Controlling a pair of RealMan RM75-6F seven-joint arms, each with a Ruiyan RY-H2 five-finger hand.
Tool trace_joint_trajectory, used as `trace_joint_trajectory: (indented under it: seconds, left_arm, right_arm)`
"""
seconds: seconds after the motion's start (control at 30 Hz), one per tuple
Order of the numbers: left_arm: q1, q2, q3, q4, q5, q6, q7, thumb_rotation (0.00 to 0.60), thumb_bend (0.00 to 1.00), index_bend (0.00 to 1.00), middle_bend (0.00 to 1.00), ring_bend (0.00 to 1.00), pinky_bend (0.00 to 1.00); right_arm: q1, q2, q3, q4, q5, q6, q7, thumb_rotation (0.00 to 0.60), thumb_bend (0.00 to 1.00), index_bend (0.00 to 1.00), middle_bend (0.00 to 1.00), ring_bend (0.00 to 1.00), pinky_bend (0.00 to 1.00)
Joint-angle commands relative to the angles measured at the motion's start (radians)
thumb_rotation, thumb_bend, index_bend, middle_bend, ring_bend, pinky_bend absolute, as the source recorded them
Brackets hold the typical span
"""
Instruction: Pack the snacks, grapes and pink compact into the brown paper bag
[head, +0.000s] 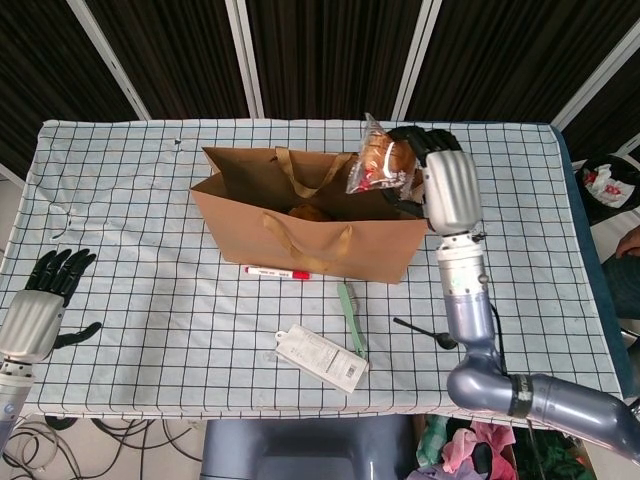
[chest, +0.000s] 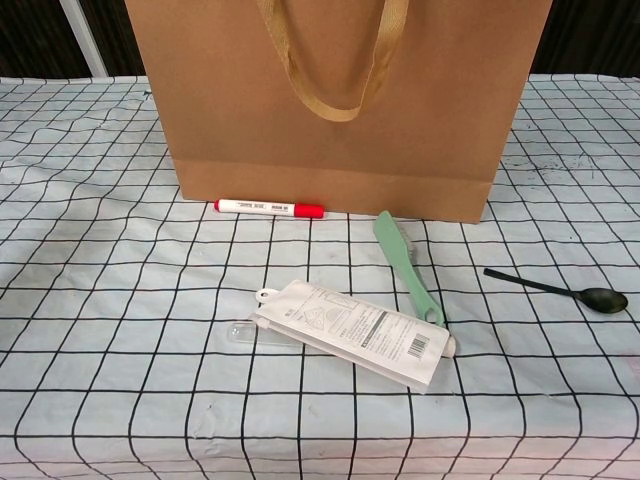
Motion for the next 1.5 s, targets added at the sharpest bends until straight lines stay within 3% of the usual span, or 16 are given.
trace_joint_trajectory:
  seconds: [0.03, 0.13, 0.23, 0.4, 0.5, 0.7, 0.9, 1.03, 1.2, 1.33, 1.5]
  left_arm:
    - [-0.001, 0.000, -0.003, 0.001, -0.005, -0.002, 0.000, 0.600, 0.12, 0.06, 0.06, 0.00, 0.00]
    - [-0.001, 0.001, -0.004, 0.002, -0.010, -0.006, -0.002, 0.600, 0.12, 0.06, 0.06, 0.00, 0.00]
    - [-0.001, 0.003, -0.004, 0.001, -0.011, -0.008, -0.005, 0.600, 0.12, 0.06, 0.05, 0.00, 0.00]
    - [0.005, 0.006, -0.004, -0.003, -0.008, 0.005, -0.006, 0.600, 0.12, 0.05, 0.05, 0.00, 0.00]
    - [0.006, 0.006, -0.003, -0.005, -0.006, 0.007, -0.002, 0.600, 0.12, 0.06, 0.05, 0.00, 0.00]
    - [0.004, 0.001, -0.005, -0.003, -0.012, -0.001, 0.013, 0.600, 0.12, 0.05, 0.05, 0.00, 0.00]
    - [0.002, -0.005, -0.013, 0.001, -0.027, -0.007, 0.025, 0.600, 0.12, 0.05, 0.05, 0.00, 0.00]
    - [0.006, -0.009, -0.017, 0.000, -0.032, 0.000, 0.037, 0.600, 0.12, 0.05, 0.05, 0.00, 0.00]
    - [0.010, -0.013, -0.022, -0.004, -0.037, 0.011, 0.053, 0.600, 0.12, 0.05, 0.05, 0.00, 0.00]
    - [0.016, -0.008, -0.023, -0.010, -0.045, 0.013, 0.062, 0.600, 0.12, 0.05, 0.05, 0.00, 0.00]
    - [0.026, 0.011, -0.014, -0.031, -0.052, 0.006, 0.068, 0.600, 0.12, 0.05, 0.05, 0.00, 0.00]
  right_arm:
    - [0.070, -0.069, 0.000, 0.081, 0.035, -0.049, -0.015, 0.600, 0.33, 0.43, 0.32, 0.36, 0.27]
    - [0.099, -0.089, -0.016, 0.104, 0.057, -0.080, -0.032, 0.600, 0.30, 0.40, 0.30, 0.35, 0.27]
    - [0.112, -0.085, -0.042, 0.101, 0.085, -0.117, -0.066, 0.600, 0.25, 0.29, 0.24, 0.29, 0.26]
    - [0.116, -0.051, -0.075, 0.057, 0.150, -0.188, -0.095, 0.600, 0.12, 0.11, 0.06, 0.16, 0.23]
    - [0.116, -0.034, -0.076, 0.042, 0.172, -0.205, -0.086, 0.600, 0.09, 0.06, 0.01, 0.13, 0.23]
    - [0.097, 0.004, -0.062, 0.010, 0.146, -0.157, -0.059, 0.600, 0.08, 0.03, 0.00, 0.11, 0.22]
    - [0.029, 0.073, -0.009, -0.038, 0.060, -0.016, 0.011, 0.600, 0.08, 0.04, 0.01, 0.11, 0.22]
    - [-0.050, 0.184, 0.017, -0.114, 0.069, 0.002, 0.056, 0.600, 0.08, 0.04, 0.02, 0.11, 0.22]
    - [-0.168, 0.346, 0.011, -0.205, 0.082, -0.003, 0.088, 0.600, 0.08, 0.03, 0.03, 0.12, 0.22]
    - [-0.274, 0.441, -0.042, -0.227, 0.038, 0.076, 0.035, 0.600, 0.08, 0.03, 0.05, 0.15, 0.22]
    - [-0.441, 0.489, -0.220, -0.202, -0.109, 0.160, 0.025, 0.600, 0.10, 0.04, 0.08, 0.18, 0.22]
